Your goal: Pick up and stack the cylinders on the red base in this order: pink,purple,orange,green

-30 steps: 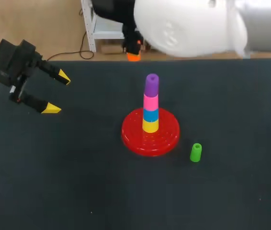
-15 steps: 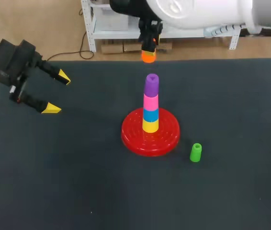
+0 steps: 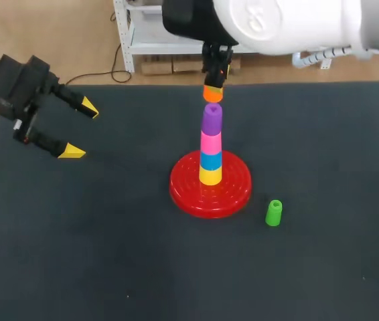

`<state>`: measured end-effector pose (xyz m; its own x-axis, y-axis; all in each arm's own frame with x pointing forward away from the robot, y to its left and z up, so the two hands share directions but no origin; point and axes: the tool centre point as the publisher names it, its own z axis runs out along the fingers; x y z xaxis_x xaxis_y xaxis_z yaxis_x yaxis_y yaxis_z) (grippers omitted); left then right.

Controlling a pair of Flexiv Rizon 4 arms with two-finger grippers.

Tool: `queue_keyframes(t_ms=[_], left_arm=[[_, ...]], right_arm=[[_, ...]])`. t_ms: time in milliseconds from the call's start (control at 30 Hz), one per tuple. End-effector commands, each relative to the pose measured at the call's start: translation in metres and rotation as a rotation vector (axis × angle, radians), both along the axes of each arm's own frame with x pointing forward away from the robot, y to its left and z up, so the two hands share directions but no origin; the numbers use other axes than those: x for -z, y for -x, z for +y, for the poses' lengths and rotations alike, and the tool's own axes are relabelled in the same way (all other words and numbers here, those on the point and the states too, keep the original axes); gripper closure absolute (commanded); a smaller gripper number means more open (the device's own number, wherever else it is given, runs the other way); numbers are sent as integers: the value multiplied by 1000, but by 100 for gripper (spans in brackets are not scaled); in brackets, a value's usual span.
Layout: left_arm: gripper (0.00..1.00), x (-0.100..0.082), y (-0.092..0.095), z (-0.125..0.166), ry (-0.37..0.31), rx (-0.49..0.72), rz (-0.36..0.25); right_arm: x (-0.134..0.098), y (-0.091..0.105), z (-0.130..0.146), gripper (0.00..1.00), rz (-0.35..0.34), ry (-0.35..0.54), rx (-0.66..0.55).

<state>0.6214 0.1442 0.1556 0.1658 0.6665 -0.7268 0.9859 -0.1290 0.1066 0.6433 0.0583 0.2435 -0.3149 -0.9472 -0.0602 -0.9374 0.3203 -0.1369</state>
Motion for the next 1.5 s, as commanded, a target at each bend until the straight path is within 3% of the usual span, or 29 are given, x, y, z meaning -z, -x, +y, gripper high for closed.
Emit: queue_keyframes(t_ms=[33,1500], left_arm=[[0,1,-1,0,1,2,0],[0,1,-1,0,1,2,0]], right_arm=[[2,4,-6,100,-4,-22,-3],[20,2,4,100,33,-3,-21]])
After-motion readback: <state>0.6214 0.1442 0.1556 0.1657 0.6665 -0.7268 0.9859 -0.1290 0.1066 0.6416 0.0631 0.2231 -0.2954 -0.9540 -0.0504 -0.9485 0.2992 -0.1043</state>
